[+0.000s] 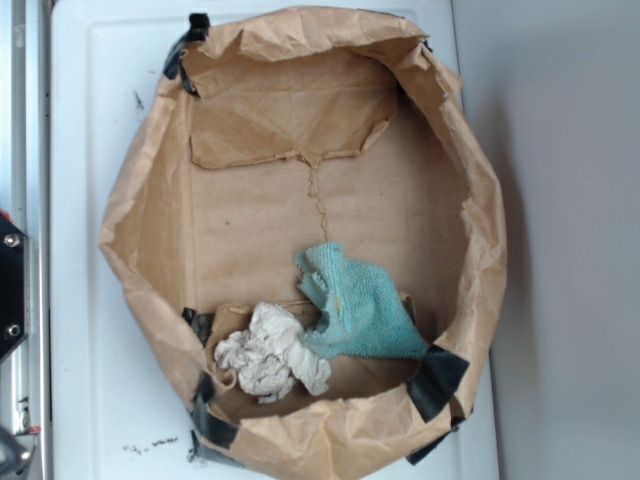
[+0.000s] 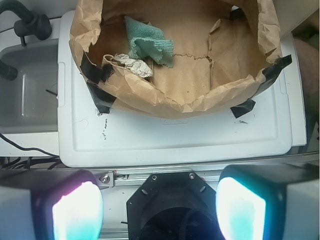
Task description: Grab the blue cloth.
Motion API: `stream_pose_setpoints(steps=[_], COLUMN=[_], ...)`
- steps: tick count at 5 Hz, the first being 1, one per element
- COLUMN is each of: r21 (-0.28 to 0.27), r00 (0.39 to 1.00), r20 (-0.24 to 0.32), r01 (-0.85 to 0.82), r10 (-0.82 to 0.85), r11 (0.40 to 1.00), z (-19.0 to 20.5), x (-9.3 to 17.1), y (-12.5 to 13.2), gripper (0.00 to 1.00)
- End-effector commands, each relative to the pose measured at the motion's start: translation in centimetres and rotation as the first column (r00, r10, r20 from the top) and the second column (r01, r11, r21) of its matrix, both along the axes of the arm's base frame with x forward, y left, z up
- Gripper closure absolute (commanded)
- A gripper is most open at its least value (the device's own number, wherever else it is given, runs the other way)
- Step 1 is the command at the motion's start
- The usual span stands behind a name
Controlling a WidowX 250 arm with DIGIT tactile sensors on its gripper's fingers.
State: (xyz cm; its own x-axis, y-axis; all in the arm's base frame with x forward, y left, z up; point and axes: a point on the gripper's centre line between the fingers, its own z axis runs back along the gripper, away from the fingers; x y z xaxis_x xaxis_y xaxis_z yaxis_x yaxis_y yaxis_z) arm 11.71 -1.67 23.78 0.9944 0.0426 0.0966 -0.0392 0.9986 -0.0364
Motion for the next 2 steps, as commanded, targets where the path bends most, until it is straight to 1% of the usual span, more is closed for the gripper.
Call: stream_pose_setpoints(steps=[1,2], r21=[0.0,-0.143], r00=[1.0,0.997], r20=[0.0,0.039], r01=[0.0,0.076], r10=[0.0,-0.071], r11=[1.0,0.987], z=[0.0,0.4], x=[0.0,5.0], y=[0.0,2.2], gripper=[0.0,0.0])
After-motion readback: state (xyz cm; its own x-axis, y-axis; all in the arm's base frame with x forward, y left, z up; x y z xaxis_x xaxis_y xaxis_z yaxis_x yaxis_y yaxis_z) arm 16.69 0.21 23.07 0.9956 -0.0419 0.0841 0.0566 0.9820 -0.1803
